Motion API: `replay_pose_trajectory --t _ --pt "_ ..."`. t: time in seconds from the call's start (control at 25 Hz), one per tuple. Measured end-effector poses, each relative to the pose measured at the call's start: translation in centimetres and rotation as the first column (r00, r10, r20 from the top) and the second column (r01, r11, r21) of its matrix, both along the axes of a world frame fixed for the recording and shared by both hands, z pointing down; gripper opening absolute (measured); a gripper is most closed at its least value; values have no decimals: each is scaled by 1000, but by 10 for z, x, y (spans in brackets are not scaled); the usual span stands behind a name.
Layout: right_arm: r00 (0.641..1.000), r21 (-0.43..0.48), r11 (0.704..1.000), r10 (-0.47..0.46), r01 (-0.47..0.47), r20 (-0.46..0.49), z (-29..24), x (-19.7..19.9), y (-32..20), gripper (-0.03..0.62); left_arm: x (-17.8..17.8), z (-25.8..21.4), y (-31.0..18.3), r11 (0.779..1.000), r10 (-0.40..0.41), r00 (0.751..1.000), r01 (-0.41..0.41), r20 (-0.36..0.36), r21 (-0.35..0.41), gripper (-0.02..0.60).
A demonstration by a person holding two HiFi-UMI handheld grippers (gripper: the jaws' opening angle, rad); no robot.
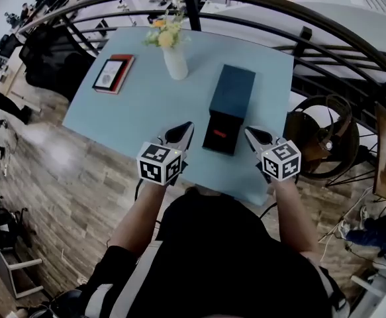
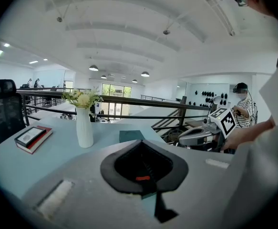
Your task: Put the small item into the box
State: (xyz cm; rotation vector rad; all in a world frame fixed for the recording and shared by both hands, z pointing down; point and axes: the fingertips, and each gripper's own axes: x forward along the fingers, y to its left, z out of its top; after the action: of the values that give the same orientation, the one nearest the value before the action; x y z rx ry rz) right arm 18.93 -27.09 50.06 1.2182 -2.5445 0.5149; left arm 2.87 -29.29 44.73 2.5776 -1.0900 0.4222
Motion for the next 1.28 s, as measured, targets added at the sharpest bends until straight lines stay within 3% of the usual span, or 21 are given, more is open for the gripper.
replay_pose_trajectory --t 0.32,0.56,0.8,1.04,1.16,1.28 --pt "998 105 994 35 -30 -45 -53 -16 -14 0 -45 -30 -27 998 -33 999 34 -17 53 8" --pt "996 199 980 11 7 -90 -94 -43 -32 0 -73 -50 -49 995 -37 998 41 -43 90 8" --pt "990 357 927 135 -117 -26 -150 -39 -47 -1 -87 -73 -73 988 -65 995 74 -74 137 8" --pt "988 456 878 155 -147 20 -187 -34 -40 0 -100 -83 -75 982 -92 990 108 -103 157 8" --pt "985 461 871 169 -170 45 -188 -30 -37 0 -109 -82 -77 978 -121 985 139 -119 155 8" --pt "981 431 882 182 -191 63 -173 -28 -35 -1 -112 -74 -81 979 -131 985 146 -109 144 8"
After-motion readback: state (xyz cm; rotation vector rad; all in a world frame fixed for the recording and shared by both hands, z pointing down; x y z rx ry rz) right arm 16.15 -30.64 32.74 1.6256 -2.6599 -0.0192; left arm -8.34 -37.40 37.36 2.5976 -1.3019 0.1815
